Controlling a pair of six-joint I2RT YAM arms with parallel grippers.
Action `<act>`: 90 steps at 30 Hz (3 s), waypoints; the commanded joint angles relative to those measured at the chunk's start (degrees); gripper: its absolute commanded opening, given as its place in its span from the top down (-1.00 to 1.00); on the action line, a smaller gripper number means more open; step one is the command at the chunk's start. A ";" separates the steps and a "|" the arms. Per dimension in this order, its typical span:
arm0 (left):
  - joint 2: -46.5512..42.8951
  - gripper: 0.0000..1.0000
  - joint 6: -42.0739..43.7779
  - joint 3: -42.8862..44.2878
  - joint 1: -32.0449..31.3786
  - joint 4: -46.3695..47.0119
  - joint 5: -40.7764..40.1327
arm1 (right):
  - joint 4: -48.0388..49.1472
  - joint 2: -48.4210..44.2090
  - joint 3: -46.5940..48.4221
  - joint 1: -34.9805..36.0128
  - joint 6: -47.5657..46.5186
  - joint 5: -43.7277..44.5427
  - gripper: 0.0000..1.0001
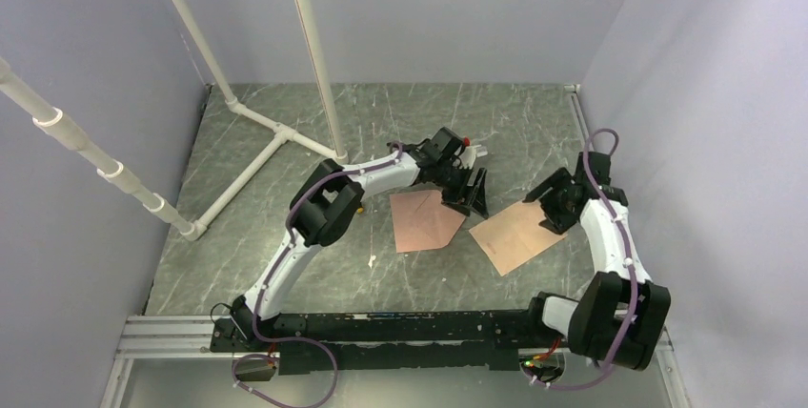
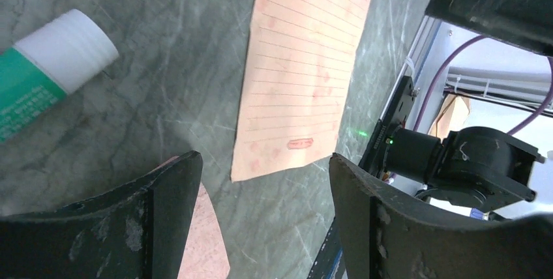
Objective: Place the letter into the envelope and seal it
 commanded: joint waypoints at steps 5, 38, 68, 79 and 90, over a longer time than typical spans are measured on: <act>0.17 -0.53 -4.11 3.05 -0.10 -0.80 -5.26 | 0.28 4.17 -4.84 -7.90 -1.72 1.53 -0.43; -13.67 -0.65 -25.27 -24.90 -4.98 9.94 -5.79 | 0.97 3.74 -12.71 -7.86 12.24 -3.99 0.10; -7.19 -0.61 -42.58 -37.11 -9.90 43.55 -21.53 | -3.68 5.40 -16.14 -7.87 5.58 -12.01 0.00; -7.52 0.21 -43.91 -37.02 -10.32 47.34 -22.29 | -3.02 5.55 -16.91 -7.90 4.92 -10.67 0.01; -16.47 0.95 -24.26 -28.96 -10.27 31.03 -23.78 | -7.25 -2.30 -5.90 -7.87 0.69 -12.30 -0.07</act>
